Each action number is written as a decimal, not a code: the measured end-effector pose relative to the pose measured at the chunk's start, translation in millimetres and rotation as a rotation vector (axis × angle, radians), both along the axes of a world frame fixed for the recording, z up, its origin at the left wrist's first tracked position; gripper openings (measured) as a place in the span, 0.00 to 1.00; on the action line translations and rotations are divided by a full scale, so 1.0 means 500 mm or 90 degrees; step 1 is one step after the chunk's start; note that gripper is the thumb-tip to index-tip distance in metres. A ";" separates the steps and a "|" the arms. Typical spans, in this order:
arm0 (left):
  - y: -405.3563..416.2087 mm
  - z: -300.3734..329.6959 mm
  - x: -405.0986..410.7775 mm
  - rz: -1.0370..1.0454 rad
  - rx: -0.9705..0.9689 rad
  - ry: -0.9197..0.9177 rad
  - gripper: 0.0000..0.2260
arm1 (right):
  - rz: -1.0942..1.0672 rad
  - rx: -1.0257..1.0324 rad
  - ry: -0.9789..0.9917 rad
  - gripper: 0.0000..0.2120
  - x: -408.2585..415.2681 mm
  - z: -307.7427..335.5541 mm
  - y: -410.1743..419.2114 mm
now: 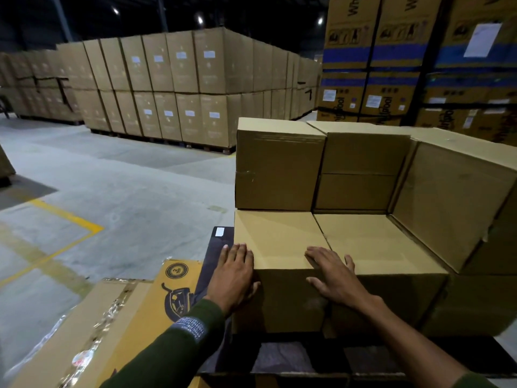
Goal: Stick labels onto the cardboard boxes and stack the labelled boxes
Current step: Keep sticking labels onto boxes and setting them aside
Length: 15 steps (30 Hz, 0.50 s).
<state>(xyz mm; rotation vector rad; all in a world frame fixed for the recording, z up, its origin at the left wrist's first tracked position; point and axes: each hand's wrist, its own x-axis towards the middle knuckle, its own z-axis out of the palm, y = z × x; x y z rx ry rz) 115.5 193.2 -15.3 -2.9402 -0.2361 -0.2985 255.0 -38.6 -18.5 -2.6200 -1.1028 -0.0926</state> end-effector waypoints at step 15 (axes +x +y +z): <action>-0.265 0.002 0.163 -0.108 -0.010 0.047 0.38 | -0.018 0.027 0.060 0.45 0.124 -0.004 -0.261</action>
